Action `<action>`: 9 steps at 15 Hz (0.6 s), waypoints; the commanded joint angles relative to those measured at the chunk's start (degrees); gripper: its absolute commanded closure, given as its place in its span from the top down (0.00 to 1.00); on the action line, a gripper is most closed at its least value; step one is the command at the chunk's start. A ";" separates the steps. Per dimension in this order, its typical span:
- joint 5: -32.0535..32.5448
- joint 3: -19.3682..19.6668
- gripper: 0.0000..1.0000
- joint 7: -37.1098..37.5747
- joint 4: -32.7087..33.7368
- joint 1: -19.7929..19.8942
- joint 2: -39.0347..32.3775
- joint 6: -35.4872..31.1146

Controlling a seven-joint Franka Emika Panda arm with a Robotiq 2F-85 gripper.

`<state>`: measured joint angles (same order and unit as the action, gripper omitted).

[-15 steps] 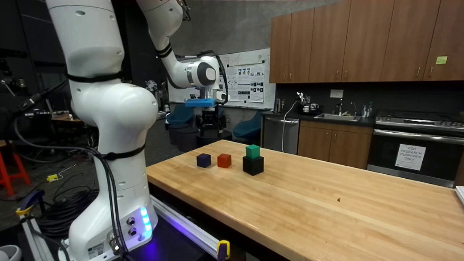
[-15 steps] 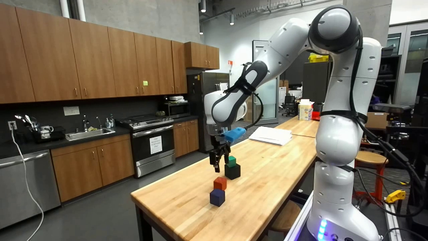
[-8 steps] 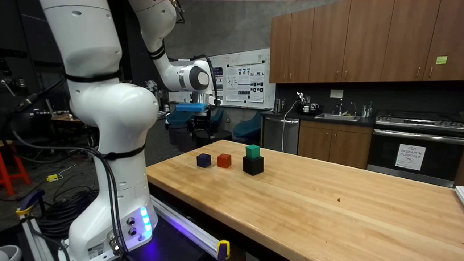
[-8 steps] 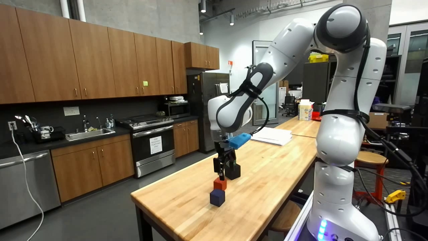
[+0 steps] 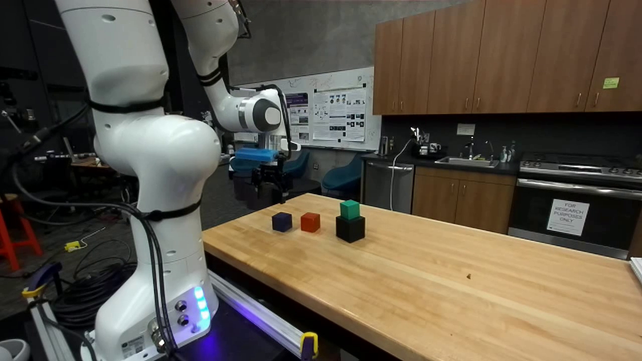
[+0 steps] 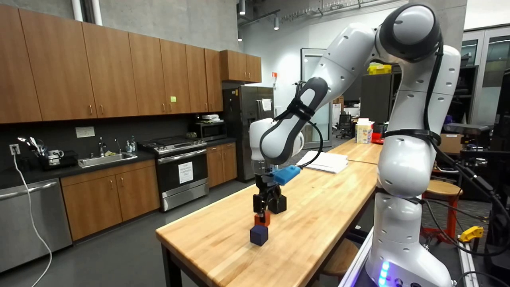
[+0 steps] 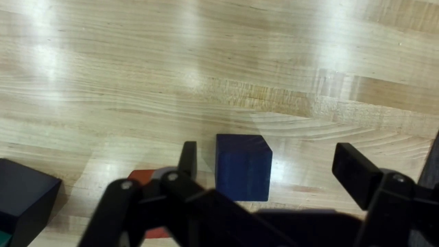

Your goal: Pick up the purple block and put it on the table, pick up the orange block and put it on the table, pick up the purple block and put it on the green block

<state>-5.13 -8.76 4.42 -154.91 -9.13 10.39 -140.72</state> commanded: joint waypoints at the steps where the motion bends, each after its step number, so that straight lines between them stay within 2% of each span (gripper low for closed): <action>1: -3.22 -0.63 1.00 -0.38 -0.50 -1.70 -1.18 -2.99; 9: -0.32 -2.91 1.00 2.49 0.12 -2.08 -6.06 -10.05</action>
<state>-7.02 -11.25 5.11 -155.24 -11.22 6.63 -147.97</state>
